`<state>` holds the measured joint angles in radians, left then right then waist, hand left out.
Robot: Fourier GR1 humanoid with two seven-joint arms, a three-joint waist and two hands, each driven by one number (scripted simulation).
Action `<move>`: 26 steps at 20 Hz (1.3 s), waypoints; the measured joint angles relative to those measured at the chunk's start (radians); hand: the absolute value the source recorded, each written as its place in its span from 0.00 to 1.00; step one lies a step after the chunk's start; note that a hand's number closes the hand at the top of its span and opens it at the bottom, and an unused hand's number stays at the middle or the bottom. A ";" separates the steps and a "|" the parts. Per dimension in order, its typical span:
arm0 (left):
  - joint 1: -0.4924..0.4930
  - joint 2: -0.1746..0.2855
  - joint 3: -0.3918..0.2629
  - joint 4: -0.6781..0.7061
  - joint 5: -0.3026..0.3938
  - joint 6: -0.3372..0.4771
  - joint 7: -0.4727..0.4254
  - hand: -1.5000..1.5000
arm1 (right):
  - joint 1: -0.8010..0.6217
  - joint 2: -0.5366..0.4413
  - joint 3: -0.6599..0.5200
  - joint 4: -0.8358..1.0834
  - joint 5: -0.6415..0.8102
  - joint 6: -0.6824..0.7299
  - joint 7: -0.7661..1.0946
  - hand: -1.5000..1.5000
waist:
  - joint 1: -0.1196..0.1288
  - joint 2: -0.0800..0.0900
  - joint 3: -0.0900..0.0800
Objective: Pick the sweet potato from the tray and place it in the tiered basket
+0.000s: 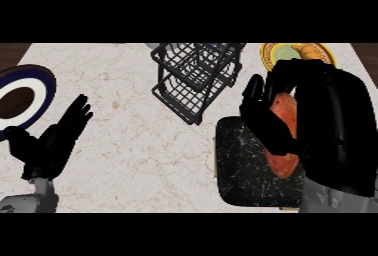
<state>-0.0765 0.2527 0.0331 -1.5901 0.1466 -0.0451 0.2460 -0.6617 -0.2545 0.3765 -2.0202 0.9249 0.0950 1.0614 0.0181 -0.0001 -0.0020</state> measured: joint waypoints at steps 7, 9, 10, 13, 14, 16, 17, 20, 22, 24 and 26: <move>0.007 -0.016 -0.002 0.013 -0.017 0.000 -0.025 0.50 | -0.227 0.171 -0.058 0.327 0.054 -0.011 -0.016 1.00 | 0.001 0.002 0.001; 0.000 -0.018 0.003 0.029 -0.018 -0.002 -0.027 0.50 | -0.279 0.200 -0.076 0.409 0.055 -0.023 -0.019 1.00 | 0.000 0.002 0.001; -0.002 -0.018 0.005 0.026 -0.019 0.000 -0.022 0.50 | -0.299 0.210 -0.077 0.447 0.056 -0.034 -0.019 1.00 | 0.000 0.002 0.001; -0.002 -0.018 0.007 0.013 -0.022 -0.001 -0.015 0.50 | -0.357 0.232 -0.113 0.570 0.053 -0.064 -0.030 1.00 | 0.001 0.002 0.001; 0.004 -0.022 0.004 0.007 -0.027 0.002 -0.015 0.50 | -0.365 0.236 -0.115 0.590 0.048 -0.068 -0.029 1.00 | 0.000 0.002 0.001; -0.002 -0.019 0.007 0.011 -0.029 -0.002 -0.010 0.50 | -0.389 0.241 -0.120 0.652 0.037 -0.094 -0.030 1.00 | 0.000 0.002 0.001; -0.002 -0.018 0.015 0.022 -0.026 -0.007 -0.021 0.50 | -0.391 0.244 -0.130 0.674 0.035 -0.102 -0.037 1.00 | -0.001 0.002 0.001; -0.021 -0.022 0.022 0.050 -0.029 -0.013 -0.034 0.50 | -0.390 0.248 -0.119 0.752 0.025 -0.161 -0.054 1.00 | -0.003 0.003 0.001; -0.011 -0.019 0.026 0.042 -0.024 -0.025 -0.034 0.50 | -0.406 0.250 -0.126 0.813 0.027 -0.194 -0.070 1.00 | -0.002 0.003 0.002; -0.027 -0.011 0.038 0.047 -0.013 -0.035 -0.021 0.50 | -0.429 0.251 -0.138 0.884 0.034 -0.229 -0.093 1.00 | -0.001 0.003 0.001; -0.032 -0.016 0.037 0.046 -0.020 -0.031 -0.019 0.50 | -0.451 0.251 -0.119 0.929 0.040 -0.260 -0.084 1.00 | -0.001 0.002 0.001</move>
<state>-0.1082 0.2370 0.0700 -1.5437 0.1265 -0.0760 0.2270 -1.1131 -0.0039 0.2570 -1.0916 0.9646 -0.1646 0.9774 0.0172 0.0019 -0.0006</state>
